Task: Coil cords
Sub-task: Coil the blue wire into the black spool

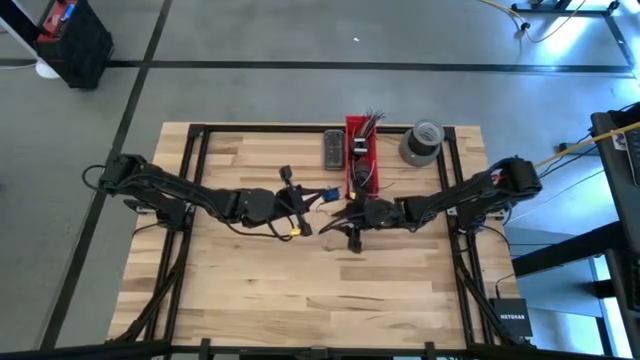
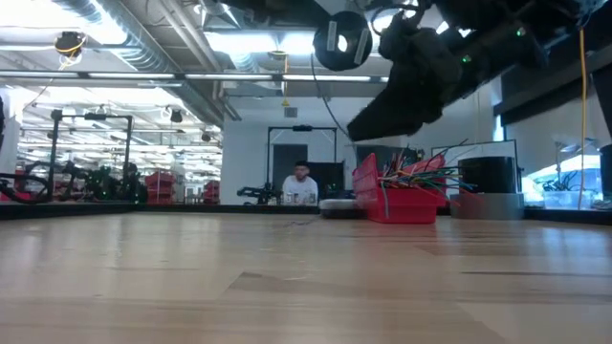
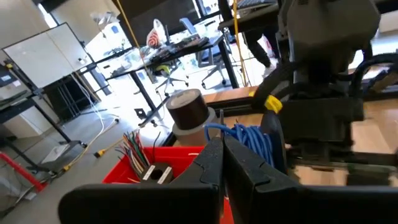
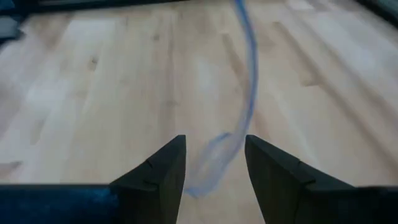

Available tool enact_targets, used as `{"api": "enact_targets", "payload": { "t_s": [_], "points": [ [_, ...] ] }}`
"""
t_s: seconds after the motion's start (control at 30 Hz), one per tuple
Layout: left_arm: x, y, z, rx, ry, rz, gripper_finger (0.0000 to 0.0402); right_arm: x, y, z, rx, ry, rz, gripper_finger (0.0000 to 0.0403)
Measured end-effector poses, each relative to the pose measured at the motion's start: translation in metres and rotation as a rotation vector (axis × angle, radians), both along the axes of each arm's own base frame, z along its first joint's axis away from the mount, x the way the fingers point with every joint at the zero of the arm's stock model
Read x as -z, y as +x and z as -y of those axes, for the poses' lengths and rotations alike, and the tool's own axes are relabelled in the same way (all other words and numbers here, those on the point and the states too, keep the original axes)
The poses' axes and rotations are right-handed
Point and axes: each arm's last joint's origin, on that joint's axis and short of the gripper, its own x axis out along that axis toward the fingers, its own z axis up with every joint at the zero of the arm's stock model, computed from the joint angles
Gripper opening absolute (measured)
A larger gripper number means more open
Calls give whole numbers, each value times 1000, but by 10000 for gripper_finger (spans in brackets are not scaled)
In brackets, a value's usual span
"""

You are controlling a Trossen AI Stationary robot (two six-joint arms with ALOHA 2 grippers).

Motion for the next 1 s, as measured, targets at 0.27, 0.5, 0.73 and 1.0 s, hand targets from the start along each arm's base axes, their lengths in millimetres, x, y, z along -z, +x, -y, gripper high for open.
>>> {"api": "enact_targets", "payload": {
  "t_s": [0.27,0.5,0.73,1.0],
  "points": [
    [1,0,0,1,3,-14,1,23,9,0,53,17,-29,157],
    [0,-1,3,9,3,-15,1,24,6,2,88,-72,-61,19],
    [-16,-19,20,78,5,-3,1,16,-1,7,184,-165,-92,9],
    [-3,-29,20,98,123,-240,1,-33,-29,12,256,-155,-23,5]
  ]
}}
